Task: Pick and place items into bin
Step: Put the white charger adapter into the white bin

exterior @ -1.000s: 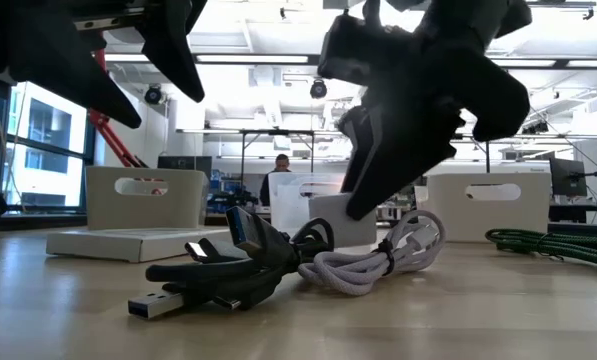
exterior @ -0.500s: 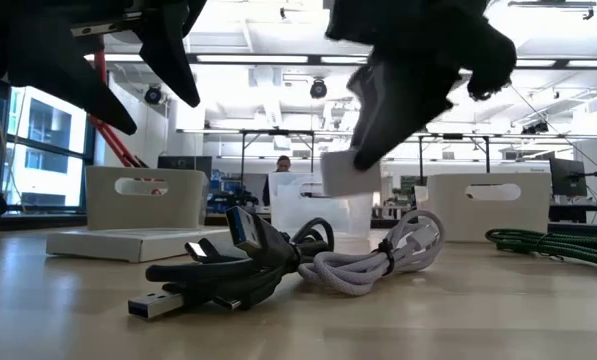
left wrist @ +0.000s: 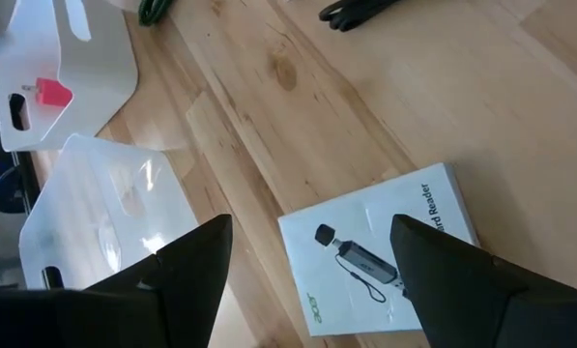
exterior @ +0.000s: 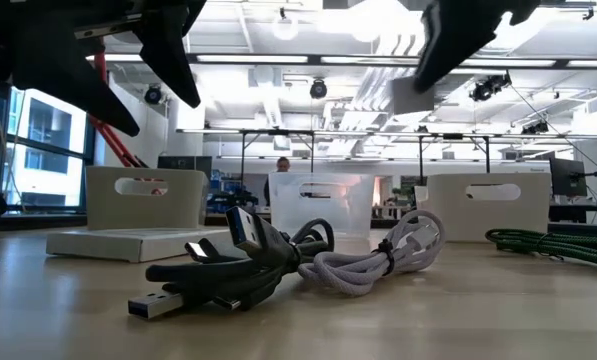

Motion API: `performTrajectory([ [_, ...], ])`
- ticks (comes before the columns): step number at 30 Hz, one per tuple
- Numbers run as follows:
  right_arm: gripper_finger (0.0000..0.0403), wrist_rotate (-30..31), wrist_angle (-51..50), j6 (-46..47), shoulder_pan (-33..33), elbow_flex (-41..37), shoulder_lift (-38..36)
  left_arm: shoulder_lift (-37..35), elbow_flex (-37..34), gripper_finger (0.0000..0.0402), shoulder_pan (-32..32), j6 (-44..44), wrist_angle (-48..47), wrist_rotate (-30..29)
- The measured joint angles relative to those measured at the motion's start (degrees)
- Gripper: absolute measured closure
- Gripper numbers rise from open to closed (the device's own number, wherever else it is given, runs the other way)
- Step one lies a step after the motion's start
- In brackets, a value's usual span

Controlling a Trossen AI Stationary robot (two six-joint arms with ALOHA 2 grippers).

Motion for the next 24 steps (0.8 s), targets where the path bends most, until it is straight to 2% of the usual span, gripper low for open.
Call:
performTrajectory([
  [5,0.0273,4.6,-11.8,9.9,0.9,-1.3,-4.1,0.0,0.0,0.0131,0.0,0.0,0.0,-0.6],
  [8,0.0273,5.8,-15.3,14.9,0.9,-4.0,-6.3,0.0,0.0,0.0131,0.0,0.0,0.1,-0.7],
  [16,0.0273,6.6,-11.5,19.2,-0.4,-16.2,-11.2,0.0,0.0,0.0131,0.0,0.0,0.3,-1.1],
  [24,0.0273,11.2,-3.5,19.6,-4.7,-27.2,-14.8,0.0,0.0,0.013,0.0,0.0,0.4,-2.6],
])
